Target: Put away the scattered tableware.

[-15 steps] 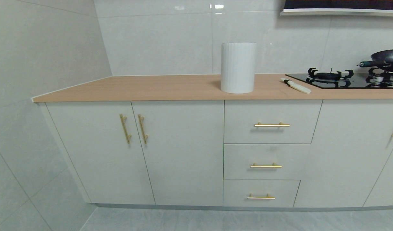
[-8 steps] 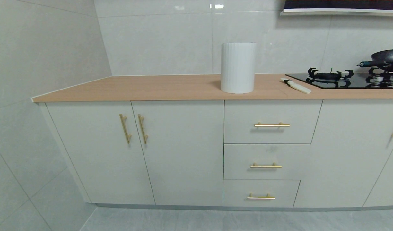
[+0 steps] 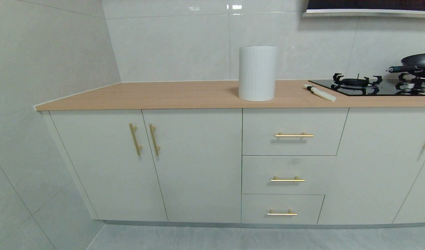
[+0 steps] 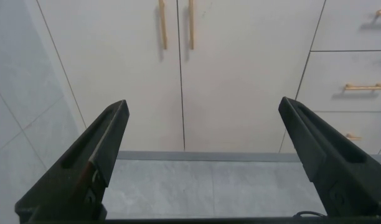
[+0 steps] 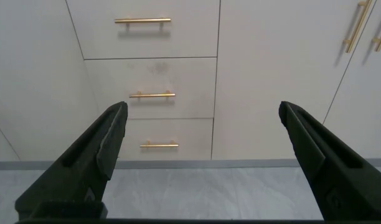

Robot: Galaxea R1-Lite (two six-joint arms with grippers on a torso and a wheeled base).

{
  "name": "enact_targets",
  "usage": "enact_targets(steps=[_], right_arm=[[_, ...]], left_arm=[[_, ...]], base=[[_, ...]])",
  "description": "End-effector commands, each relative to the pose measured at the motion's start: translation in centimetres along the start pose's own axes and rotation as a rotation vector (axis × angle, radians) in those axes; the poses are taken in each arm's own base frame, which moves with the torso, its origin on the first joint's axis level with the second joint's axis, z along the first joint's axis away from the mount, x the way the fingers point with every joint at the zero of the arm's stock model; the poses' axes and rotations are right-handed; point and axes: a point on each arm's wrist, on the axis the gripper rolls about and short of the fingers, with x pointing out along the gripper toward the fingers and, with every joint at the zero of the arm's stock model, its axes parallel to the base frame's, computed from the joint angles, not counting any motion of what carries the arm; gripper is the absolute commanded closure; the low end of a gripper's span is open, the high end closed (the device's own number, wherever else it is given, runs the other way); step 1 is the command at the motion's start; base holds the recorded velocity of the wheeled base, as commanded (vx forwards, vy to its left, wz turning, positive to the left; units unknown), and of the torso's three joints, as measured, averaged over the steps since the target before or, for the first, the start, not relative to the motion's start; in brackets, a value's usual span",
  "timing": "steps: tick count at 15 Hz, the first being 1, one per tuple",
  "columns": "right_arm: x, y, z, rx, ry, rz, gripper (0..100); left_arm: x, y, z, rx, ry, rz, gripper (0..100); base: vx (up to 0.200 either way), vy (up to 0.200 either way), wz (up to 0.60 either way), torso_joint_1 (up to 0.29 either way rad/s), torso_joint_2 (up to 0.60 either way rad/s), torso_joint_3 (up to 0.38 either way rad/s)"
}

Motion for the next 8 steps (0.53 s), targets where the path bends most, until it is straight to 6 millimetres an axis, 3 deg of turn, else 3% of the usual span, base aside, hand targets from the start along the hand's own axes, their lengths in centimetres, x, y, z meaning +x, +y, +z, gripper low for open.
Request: enact_targets(steps=[1, 5, 8], right_arm=[[0.01, 0.00, -0.02, 0.000, 0.004, 0.000, 0], [0.01, 0.00, -0.02, 0.000, 0.004, 0.000, 0], [0.01, 0.00, 0.00, 0.000, 0.002, 0.000, 0]], left_arm=[[0.00, 0.00, 0.00, 0.000, -0.001, 0.000, 0], [0.00, 0.00, 0.00, 0.004, -0.001, -0.001, 0], [0.00, 0.00, 0.00, 0.003, -0.001, -0.001, 0]], base=[[0.000, 0.000, 0.00, 0.000, 0.00, 0.000], [0.000, 0.000, 0.00, 0.000, 0.00, 0.000], [0.200, 0.000, 0.00, 0.004, 0.00, 0.002]])
